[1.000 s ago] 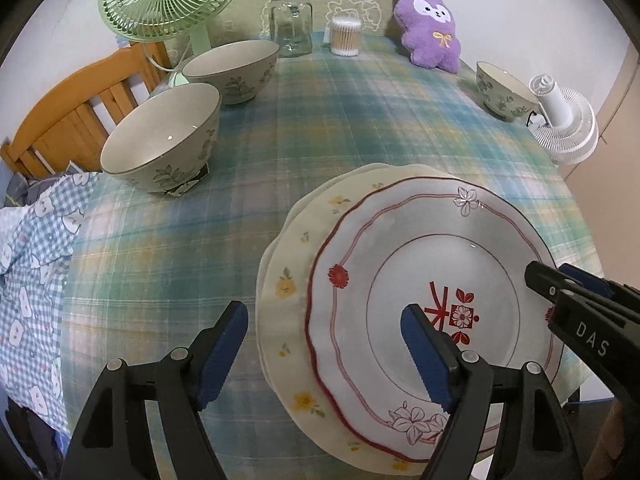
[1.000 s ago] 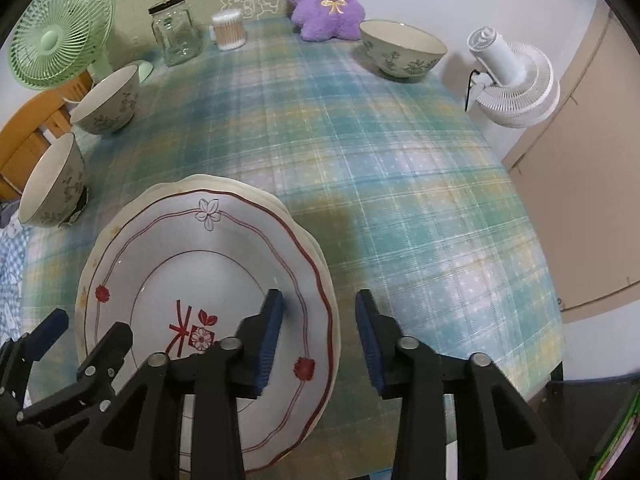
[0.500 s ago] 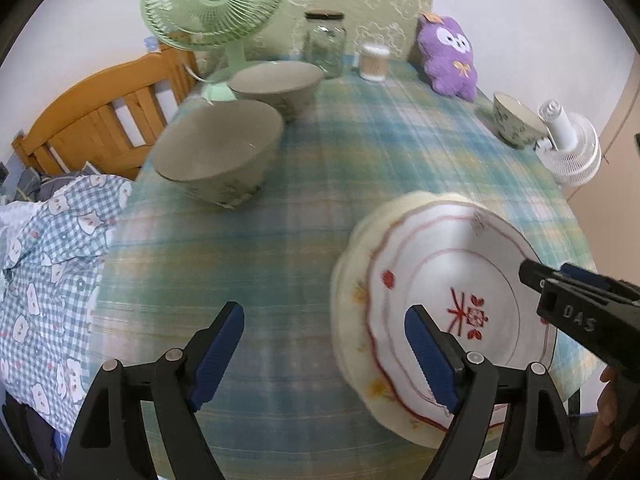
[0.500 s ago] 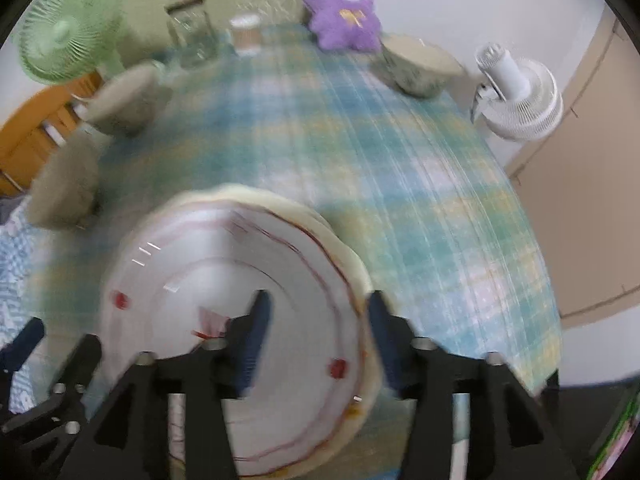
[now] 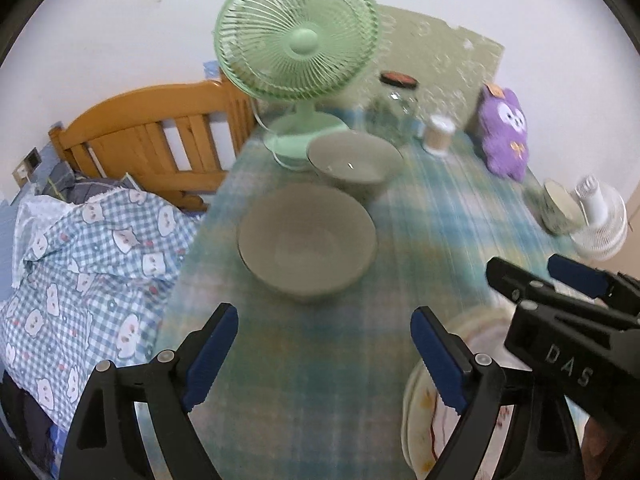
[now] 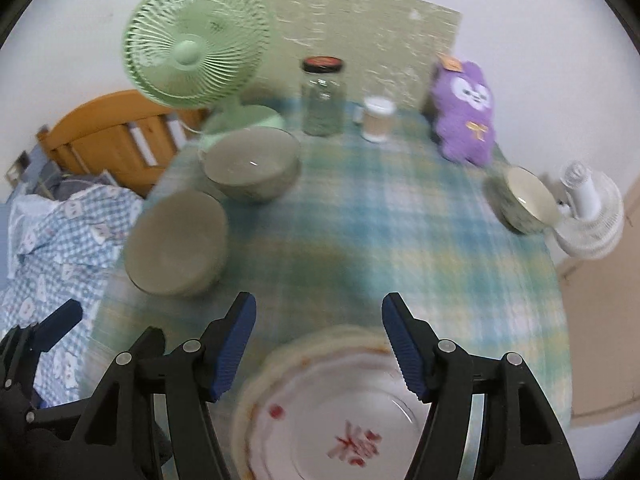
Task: Organize plates and bowls
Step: 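Move both grippers to the rim of a white floral bowl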
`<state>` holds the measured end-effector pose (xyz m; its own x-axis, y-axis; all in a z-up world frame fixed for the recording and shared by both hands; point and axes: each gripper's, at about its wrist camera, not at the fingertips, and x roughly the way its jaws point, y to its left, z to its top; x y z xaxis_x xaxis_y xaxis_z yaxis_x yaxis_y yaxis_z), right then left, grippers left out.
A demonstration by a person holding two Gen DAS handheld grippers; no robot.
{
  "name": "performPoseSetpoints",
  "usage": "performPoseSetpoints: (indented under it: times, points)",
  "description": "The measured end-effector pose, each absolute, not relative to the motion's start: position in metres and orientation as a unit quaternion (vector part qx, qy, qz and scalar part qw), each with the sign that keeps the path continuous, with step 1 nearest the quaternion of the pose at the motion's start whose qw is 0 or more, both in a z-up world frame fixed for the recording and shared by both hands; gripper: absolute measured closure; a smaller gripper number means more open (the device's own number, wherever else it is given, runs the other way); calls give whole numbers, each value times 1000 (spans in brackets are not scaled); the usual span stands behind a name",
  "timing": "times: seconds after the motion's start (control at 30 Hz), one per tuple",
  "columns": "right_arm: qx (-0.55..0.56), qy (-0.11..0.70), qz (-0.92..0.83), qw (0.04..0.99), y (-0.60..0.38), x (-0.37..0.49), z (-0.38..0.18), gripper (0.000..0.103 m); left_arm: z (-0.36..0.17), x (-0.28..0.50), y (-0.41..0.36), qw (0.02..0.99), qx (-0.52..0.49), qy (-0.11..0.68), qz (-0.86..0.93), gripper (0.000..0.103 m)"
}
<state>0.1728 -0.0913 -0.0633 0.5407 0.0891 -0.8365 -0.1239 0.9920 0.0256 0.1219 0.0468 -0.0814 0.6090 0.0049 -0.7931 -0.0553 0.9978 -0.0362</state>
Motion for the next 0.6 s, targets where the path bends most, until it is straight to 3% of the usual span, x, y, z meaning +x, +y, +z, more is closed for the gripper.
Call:
performPoseSetpoints:
  times: [0.37,0.53,0.6]
  points:
    - [-15,474,109,874,-40,221,-79,34,-91,167,74,899,-31,434,52,16]
    - [9,484,84,871,-27,236,-98,36,-107,189,88,896,-19,442,38,25]
    - [17,489,74,869,-22,241,-106,41,-114,197,93,894,-13,446,32,29]
